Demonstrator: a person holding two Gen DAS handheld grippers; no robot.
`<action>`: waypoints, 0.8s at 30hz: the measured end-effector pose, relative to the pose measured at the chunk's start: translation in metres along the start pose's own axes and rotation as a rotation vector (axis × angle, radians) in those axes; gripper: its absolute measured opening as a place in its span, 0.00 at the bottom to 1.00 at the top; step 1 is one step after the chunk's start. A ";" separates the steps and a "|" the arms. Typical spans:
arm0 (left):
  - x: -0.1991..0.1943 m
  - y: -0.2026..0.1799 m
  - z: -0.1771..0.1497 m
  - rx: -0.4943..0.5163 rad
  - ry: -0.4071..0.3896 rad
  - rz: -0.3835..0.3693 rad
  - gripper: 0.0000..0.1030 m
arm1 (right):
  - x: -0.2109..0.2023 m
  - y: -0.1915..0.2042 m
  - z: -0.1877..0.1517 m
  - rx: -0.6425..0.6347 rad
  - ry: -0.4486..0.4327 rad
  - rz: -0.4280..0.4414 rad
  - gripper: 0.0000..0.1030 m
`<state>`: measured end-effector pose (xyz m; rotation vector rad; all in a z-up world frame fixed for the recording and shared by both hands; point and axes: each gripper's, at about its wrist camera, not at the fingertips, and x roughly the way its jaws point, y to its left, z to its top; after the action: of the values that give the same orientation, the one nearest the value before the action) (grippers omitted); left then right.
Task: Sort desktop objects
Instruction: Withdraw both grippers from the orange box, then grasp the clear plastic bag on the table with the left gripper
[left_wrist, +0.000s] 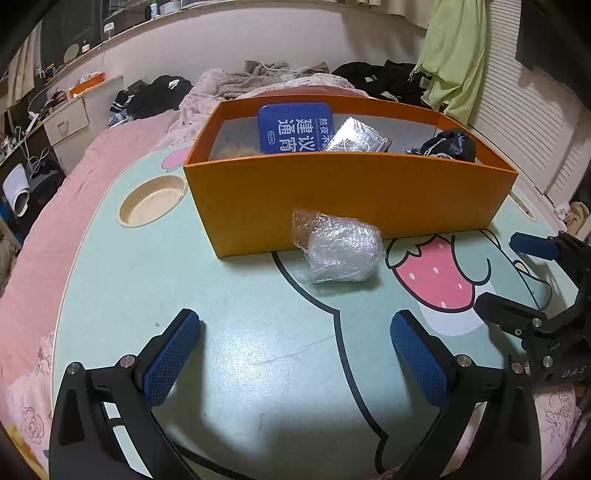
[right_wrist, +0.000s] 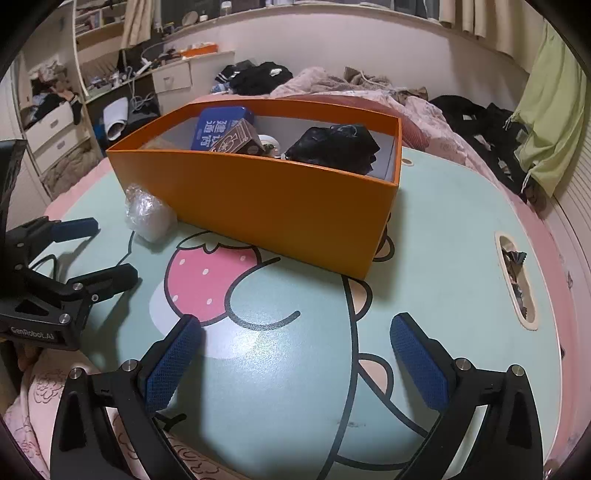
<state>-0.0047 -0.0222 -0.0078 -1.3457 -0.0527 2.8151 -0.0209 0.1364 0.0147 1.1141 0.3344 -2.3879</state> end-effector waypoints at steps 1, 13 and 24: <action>0.000 0.000 0.000 0.000 0.001 -0.001 1.00 | -0.001 0.000 0.000 0.000 -0.001 0.000 0.99; 0.000 -0.002 0.005 0.001 -0.002 0.003 1.00 | -0.001 -0.001 -0.001 0.000 -0.003 0.001 1.00; 0.005 -0.023 0.040 0.070 -0.026 -0.055 0.84 | -0.002 0.000 -0.001 0.000 -0.005 0.002 1.00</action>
<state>-0.0390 0.0002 0.0142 -1.2729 0.0087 2.7622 -0.0189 0.1372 0.0159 1.1083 0.3317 -2.3887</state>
